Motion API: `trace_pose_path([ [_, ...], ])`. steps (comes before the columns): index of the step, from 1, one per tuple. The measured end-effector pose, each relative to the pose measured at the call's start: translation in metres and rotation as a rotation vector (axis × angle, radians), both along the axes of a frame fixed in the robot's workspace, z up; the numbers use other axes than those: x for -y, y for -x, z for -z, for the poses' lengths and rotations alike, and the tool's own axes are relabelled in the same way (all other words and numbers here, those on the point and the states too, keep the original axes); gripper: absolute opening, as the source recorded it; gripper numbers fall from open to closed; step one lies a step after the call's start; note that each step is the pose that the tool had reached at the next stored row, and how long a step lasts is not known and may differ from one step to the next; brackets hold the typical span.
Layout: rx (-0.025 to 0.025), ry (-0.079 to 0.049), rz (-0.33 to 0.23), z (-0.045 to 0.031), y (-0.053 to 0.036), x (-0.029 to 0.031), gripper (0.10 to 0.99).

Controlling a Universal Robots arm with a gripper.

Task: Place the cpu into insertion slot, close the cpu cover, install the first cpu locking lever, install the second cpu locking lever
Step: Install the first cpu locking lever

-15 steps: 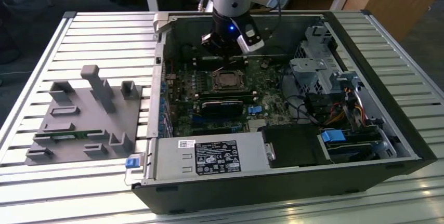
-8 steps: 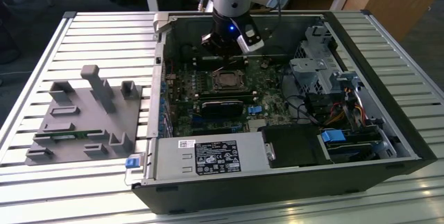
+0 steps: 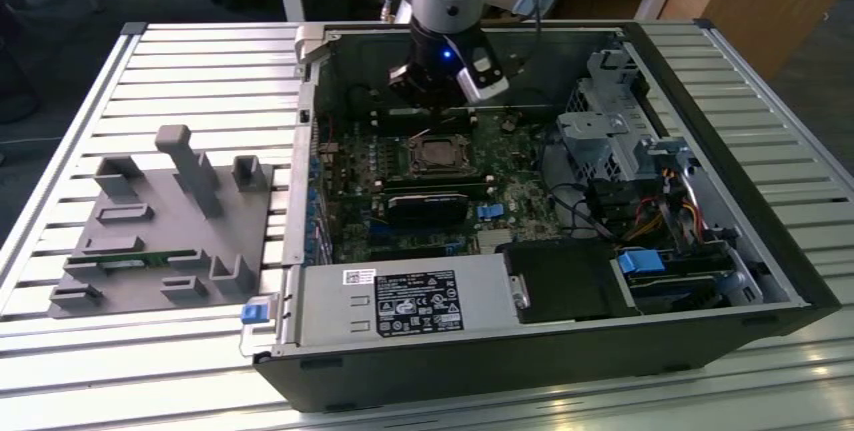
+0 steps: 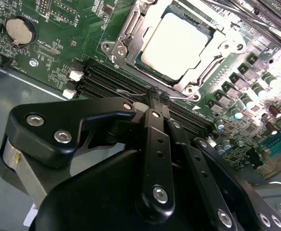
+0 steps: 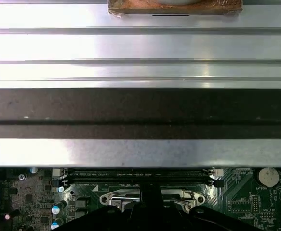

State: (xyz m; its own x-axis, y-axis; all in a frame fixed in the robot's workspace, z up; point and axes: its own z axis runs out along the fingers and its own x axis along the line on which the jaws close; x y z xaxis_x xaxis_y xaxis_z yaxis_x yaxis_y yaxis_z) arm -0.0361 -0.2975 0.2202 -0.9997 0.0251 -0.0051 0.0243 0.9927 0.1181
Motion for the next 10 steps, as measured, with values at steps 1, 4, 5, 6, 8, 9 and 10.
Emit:
trace_pose_path([
  [1, 0.0, 0.0, 0.0, 0.0003, -0.0005, -0.0002, 0.106],
  [4, -0.0001, 0.0, 0.0, 0.0011, -0.0024, -0.001, 0.106],
  [5, 0.0, 0.0, 0.0, 0.0014, -0.0029, -0.0012, 0.106],
  [6, 0.0001, 0.0, 0.0, 0.0017, -0.0034, -0.0014, 0.106],
  [8, 0.0, 0.0, 0.0, 0.0025, -0.0044, -0.0018, 0.106],
  [9, -0.0001, 0.0, 0.0, 0.0028, -0.0049, -0.0019, 0.106],
  [10, 0.0, 0.0, 0.0, 0.0033, -0.0054, -0.0021, 0.106],
])
